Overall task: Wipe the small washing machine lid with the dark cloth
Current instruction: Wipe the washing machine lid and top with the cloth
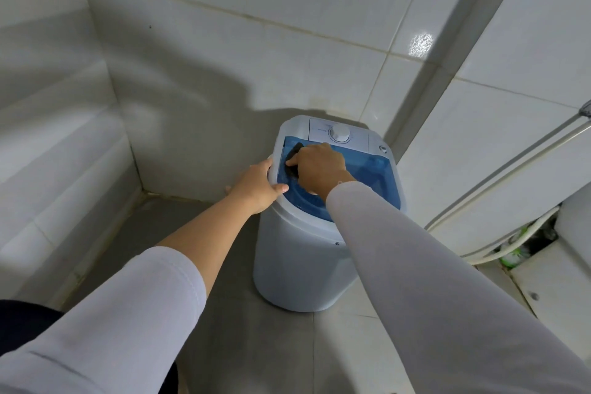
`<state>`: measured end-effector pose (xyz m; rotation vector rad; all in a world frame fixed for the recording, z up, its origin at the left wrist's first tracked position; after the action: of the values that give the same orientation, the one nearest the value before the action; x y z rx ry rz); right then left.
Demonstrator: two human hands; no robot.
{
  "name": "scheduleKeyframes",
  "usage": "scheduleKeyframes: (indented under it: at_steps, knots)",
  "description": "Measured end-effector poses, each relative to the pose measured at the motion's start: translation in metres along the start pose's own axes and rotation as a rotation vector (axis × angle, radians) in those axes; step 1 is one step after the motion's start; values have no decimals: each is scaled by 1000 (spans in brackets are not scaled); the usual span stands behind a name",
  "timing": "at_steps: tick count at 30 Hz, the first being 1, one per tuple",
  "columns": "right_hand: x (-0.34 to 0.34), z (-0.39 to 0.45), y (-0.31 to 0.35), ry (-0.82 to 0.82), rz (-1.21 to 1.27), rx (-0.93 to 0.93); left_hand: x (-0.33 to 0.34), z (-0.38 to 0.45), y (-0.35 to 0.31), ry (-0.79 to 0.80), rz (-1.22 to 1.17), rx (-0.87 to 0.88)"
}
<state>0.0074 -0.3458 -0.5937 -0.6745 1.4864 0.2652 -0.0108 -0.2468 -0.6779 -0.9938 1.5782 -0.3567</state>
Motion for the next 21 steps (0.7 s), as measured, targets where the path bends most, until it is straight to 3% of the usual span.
scheduleKeyframes:
  at_steps: [21]
  knots:
    - [33, -70, -116, 80, 56, 283, 1, -1, 0, -17, 70, -22]
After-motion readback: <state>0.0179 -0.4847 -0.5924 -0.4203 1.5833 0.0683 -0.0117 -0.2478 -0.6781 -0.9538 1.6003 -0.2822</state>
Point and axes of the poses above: each hand's wrist, its own z-axis towards the middle knuckle, its own x-axis out of the palm, y = z × x, the point moved 10 cm from there along z, towards the middle knuckle, and after that the axes turned 11 degrees about -x, right-handed, at the moved point
